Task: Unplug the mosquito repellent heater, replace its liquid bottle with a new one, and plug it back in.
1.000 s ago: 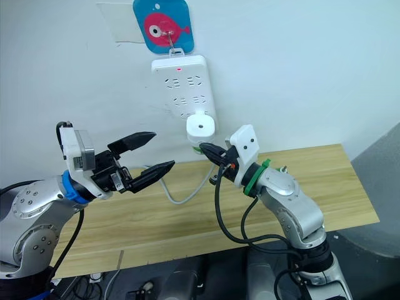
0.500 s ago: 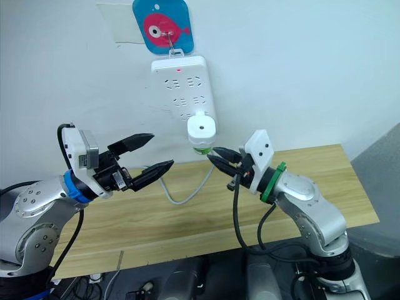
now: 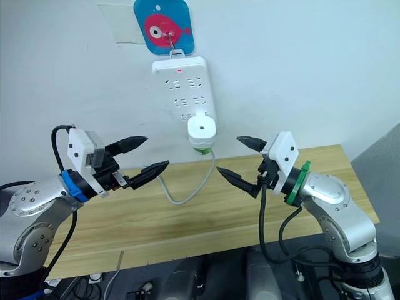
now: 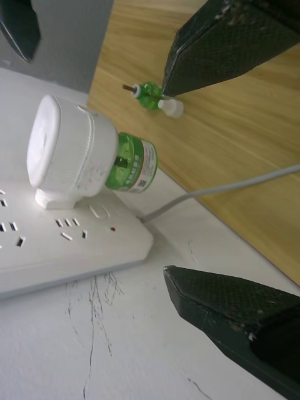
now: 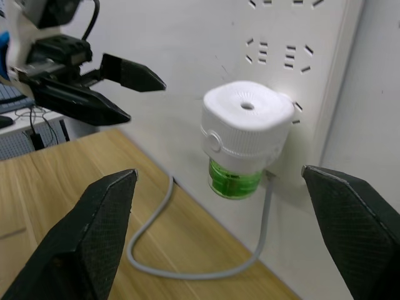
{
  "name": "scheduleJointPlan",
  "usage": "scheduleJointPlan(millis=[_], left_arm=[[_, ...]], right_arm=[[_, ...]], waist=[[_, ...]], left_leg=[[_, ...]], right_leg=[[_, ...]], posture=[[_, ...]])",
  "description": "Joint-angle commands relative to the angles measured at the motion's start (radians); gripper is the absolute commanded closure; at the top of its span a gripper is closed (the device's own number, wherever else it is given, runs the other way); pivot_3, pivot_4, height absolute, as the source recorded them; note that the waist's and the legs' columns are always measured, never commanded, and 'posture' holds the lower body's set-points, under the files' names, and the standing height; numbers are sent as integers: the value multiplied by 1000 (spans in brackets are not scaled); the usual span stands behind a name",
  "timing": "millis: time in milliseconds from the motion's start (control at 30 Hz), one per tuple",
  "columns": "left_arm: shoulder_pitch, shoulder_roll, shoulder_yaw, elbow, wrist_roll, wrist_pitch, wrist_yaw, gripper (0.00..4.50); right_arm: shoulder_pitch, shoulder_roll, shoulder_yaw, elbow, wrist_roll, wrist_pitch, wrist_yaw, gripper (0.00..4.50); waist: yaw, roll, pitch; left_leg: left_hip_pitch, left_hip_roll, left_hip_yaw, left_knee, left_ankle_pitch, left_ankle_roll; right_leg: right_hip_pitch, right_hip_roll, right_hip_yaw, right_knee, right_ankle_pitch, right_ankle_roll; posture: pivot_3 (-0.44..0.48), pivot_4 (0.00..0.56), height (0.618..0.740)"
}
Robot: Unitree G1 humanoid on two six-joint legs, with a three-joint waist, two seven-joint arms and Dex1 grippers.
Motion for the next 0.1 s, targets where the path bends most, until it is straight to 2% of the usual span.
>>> scheduleJointPlan(millis=[33, 100], left_arm=[[-7, 1, -7, -11, 27, -37, -9, 0], [-13, 0, -12, -5, 30, -36, -11, 0]], right_arm=[[5, 5, -17, -53, 17, -1, -23, 37], [3, 5, -12, -48, 8, -6, -31, 37]], waist=[[0, 0, -4], [0, 0, -6]], left_leg=[[0, 0, 0, 0, 0, 0], [0, 0, 0, 0, 0, 0]], right_leg=[[0, 0, 0, 0, 0, 0], [0, 0, 0, 0, 0, 0]], posture=[[24, 233, 740], [22, 233, 740]])
